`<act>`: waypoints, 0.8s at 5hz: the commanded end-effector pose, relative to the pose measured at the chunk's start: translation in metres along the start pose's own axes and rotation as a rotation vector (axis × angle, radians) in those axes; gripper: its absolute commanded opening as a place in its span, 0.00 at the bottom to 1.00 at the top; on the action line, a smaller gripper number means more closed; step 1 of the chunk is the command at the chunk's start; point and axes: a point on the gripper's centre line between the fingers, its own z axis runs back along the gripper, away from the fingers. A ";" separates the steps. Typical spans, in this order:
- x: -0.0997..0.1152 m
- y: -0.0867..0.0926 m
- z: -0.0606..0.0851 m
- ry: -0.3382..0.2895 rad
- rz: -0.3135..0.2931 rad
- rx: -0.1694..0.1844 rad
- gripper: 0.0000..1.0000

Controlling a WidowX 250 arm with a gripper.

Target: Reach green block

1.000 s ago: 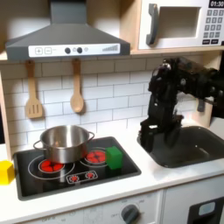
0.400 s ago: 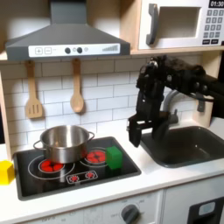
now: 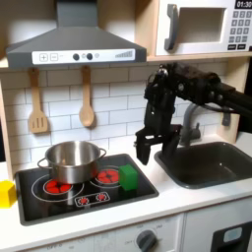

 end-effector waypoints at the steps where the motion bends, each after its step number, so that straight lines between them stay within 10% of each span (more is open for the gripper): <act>1: 0.013 0.004 -0.003 -0.004 0.002 -0.002 1.00; 4: 0.028 0.007 -0.014 0.006 0.002 0.004 1.00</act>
